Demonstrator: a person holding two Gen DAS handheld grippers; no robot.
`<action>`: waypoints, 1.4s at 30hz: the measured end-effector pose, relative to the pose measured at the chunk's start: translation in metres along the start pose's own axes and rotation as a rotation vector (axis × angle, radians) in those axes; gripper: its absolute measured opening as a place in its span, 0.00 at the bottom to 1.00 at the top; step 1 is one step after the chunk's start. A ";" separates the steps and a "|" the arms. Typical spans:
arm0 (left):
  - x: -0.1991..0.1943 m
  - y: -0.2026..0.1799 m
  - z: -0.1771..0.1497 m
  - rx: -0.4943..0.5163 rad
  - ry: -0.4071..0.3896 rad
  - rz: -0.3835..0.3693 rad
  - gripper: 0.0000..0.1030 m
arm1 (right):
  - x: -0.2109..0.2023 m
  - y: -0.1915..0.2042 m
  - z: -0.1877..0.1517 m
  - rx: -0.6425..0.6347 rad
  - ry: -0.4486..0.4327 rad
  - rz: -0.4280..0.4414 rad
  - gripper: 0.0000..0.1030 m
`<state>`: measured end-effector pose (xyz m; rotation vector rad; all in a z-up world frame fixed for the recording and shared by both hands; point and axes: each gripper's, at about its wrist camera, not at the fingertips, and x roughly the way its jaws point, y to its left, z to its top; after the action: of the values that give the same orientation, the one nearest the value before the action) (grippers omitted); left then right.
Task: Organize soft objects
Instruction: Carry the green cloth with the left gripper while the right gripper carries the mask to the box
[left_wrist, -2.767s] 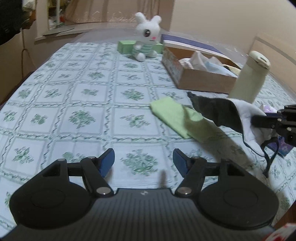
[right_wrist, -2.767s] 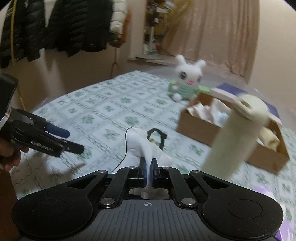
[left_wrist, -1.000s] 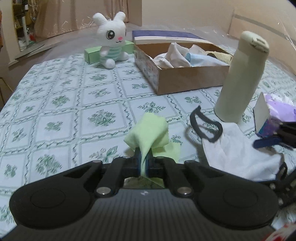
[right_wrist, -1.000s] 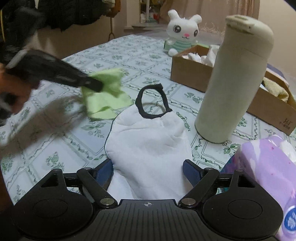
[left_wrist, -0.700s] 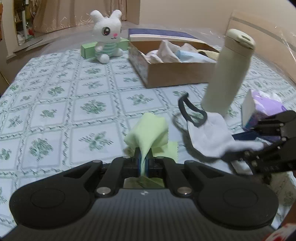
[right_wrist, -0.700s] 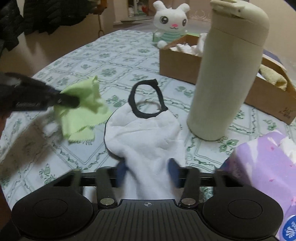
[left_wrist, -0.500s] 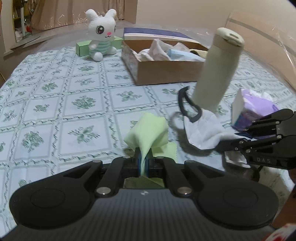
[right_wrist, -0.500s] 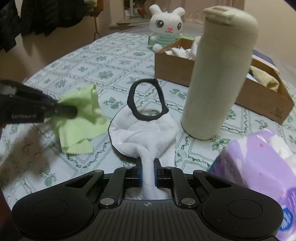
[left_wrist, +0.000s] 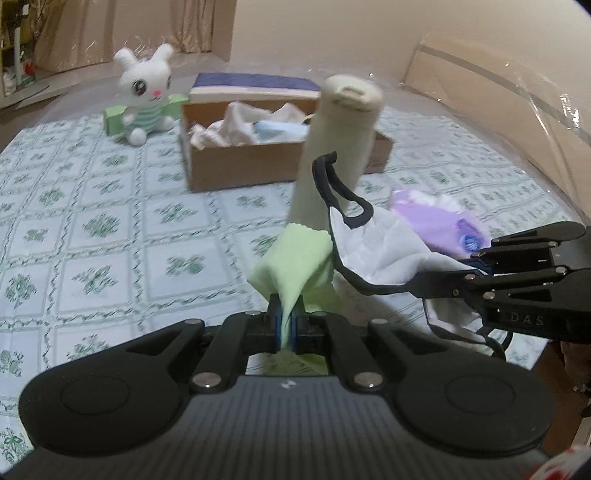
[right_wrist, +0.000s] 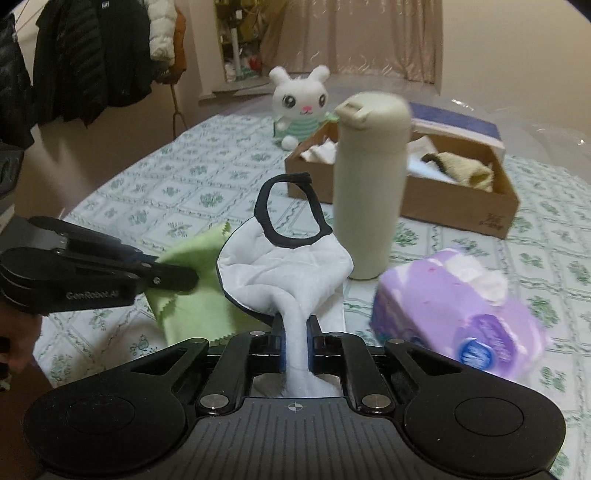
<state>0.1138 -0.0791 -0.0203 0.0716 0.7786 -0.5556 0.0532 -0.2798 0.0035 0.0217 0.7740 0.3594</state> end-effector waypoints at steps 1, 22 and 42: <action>-0.002 -0.005 0.003 0.001 -0.004 -0.004 0.04 | -0.007 -0.002 0.000 0.001 -0.006 -0.006 0.09; 0.022 -0.136 0.052 0.034 -0.046 -0.092 0.04 | -0.101 -0.091 -0.016 0.071 -0.065 -0.128 0.09; 0.074 -0.141 0.173 0.086 -0.080 -0.086 0.04 | -0.080 -0.169 0.064 0.078 -0.089 -0.139 0.09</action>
<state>0.1980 -0.2786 0.0730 0.0949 0.6820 -0.6697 0.0971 -0.4573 0.0789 0.0565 0.6972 0.1952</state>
